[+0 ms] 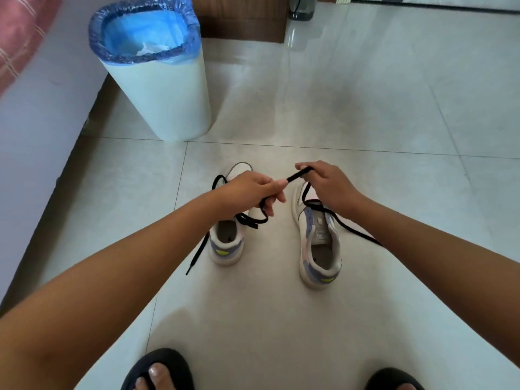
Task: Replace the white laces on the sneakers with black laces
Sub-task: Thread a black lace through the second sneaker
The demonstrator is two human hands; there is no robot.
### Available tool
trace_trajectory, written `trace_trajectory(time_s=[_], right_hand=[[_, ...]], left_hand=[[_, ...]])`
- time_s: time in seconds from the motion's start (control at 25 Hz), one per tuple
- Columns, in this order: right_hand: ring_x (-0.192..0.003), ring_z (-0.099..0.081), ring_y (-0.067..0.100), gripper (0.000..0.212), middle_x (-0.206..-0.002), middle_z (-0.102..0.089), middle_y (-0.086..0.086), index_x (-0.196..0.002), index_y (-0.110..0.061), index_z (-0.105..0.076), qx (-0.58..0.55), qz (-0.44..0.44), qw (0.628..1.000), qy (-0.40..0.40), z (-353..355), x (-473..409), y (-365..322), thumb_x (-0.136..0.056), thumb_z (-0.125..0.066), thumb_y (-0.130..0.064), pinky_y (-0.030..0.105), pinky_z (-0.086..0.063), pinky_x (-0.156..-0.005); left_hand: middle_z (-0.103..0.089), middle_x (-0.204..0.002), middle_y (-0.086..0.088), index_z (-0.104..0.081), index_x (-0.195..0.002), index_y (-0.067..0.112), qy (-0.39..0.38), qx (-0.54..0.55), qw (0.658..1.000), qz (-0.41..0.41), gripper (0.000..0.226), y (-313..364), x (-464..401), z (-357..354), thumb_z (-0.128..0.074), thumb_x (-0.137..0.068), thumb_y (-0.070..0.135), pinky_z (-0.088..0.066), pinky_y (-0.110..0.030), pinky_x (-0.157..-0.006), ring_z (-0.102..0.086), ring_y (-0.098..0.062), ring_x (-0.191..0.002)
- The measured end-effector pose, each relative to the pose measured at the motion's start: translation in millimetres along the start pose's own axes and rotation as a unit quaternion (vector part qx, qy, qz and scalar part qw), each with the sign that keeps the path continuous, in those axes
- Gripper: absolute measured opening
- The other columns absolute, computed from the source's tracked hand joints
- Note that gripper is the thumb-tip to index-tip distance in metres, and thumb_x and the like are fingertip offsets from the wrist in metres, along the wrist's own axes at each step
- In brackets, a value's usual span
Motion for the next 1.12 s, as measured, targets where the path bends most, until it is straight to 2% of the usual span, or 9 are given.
trace_trajectory(time_s=[0.2,0.36,0.48,0.64,0.72,0.8,0.92,1.04,1.12], right_hand=[[-0.074,-0.056,0.021,0.016,-0.082,-0.058,0.007,-0.084,-0.012,-0.057,-0.232,-0.318,0.916,0.077,33.7,-1.0,72.5,-0.094,-0.044,-0.012,0.031,-0.046,-0.065],[-0.07,-0.054,0.022,0.019,-0.081,-0.056,0.011,-0.079,-0.008,-0.052,-0.272,-0.402,0.869,0.094,53.3,5.7,104.4,-0.094,-0.04,-0.008,0.036,-0.047,-0.061],[-0.069,-0.054,0.021,0.016,-0.081,-0.057,0.012,-0.082,-0.009,-0.054,-0.269,-0.38,0.88,0.089,44.9,1.7,95.8,-0.095,-0.044,-0.011,0.035,-0.049,-0.064],[-0.082,-0.061,0.023,0.008,-0.091,-0.064,0.012,-0.101,-0.013,-0.056,-0.297,-0.285,0.904,-0.12,-12.3,1.1,43.6,-0.093,-0.056,-0.016,0.037,-0.052,-0.081],[-0.096,-0.059,0.022,0.027,-0.101,-0.062,0.009,-0.116,-0.016,-0.053,-0.25,-0.246,0.918,-0.185,-18.6,3.2,34.0,-0.09,-0.06,-0.011,0.038,-0.049,-0.091],[-0.097,-0.056,0.02,0.029,-0.105,-0.059,0.008,-0.118,-0.009,-0.057,-0.12,-0.217,0.965,-0.089,10.6,0.4,49.4,-0.089,-0.061,-0.009,0.031,-0.049,-0.085],[-0.088,-0.055,0.017,0.014,-0.093,-0.062,0.005,-0.098,-0.006,-0.068,0.143,-0.147,0.978,-0.026,36.0,4.7,67.6,-0.088,-0.063,-0.014,0.025,-0.04,-0.072],[-0.093,-0.058,0.023,0.017,-0.091,-0.06,0.005,-0.097,-0.01,-0.073,0.259,-0.103,0.952,-0.124,1.3,12.1,80.2,-0.087,-0.06,-0.014,0.023,-0.039,-0.073],[-0.1,-0.054,0.031,0.022,-0.099,-0.056,0.011,-0.1,-0.011,-0.073,0.297,-0.086,0.946,-0.099,-7.8,11.4,85.3,-0.088,-0.054,-0.013,0.029,-0.043,-0.08]], left_hand=[[-0.032,-0.049,0.005,-0.056,-0.076,0.005,0.038,0.118,0.99,0.068,0.033,-55.4,44.9,59.6,-0.046,-0.096,0.029,-0.051,-0.035,-0.074,-0.034,-0.012,-0.042],[-0.027,-0.051,0.004,-0.048,-0.071,0.01,0.122,0.215,0.957,0.152,0.029,-133.4,93.2,119.7,-0.05,-0.083,0.037,-0.043,-0.03,-0.064,-0.029,-0.011,-0.04],[-0.032,-0.049,0.006,-0.047,-0.069,0.015,0.198,0.328,0.914,0.135,0.028,-169.5,113.3,151.7,-0.047,-0.088,0.036,-0.039,-0.023,-0.053,-0.034,-0.009,-0.04],[-0.056,-0.08,-0.011,-0.057,-0.099,0.001,-0.004,0.524,0.849,0.07,0.053,-148.3,94.4,127.4,-0.015,-0.106,0.033,-0.035,-0.032,-0.063,-0.038,-0.02,-0.065],[-0.053,-0.09,-0.02,-0.052,-0.101,-0.003,-0.036,0.459,0.887,0.027,0.054,-109.3,83.7,112.0,-0.015,-0.105,0.036,-0.037,-0.038,-0.073,-0.041,-0.026,-0.073],[-0.055,-0.081,-0.011,-0.058,-0.077,0.004,-0.142,0.44,0.887,0.001,0.047,-61.4,65.6,64.4,-0.047,-0.094,0.046,-0.046,-0.033,-0.073,-0.051,-0.021,-0.071],[-0.046,-0.06,0.004,-0.052,-0.048,0.021,-0.059,0.348,0.936,0.009,0.047,-19.6,39.3,32.5,-0.06,-0.07,0.062,-0.045,-0.021,-0.056,-0.047,-0.01,-0.056],[-0.051,-0.063,0.006,-0.062,-0.066,0.021,-0.047,0.358,0.932,0.005,0.033,9.8,11.3,9.5,-0.045,-0.087,0.041,-0.043,-0.02,-0.058,-0.051,-0.008,-0.061],[-0.061,-0.072,0.008,-0.066,-0.088,0.016,-0.032,0.329,0.943,0.026,0.022,6.4,-8.3,-8.5,-0.046,-0.094,0.022,-0.046,-0.022,-0.069,-0.056,-0.006,-0.07]])
Point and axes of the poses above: each hand's wrist, its own x-axis away from the middle knuckle, its own z-axis out of the back of the hand, y = z × x, the point moved 8 cm from there along -x, towards the middle knuckle
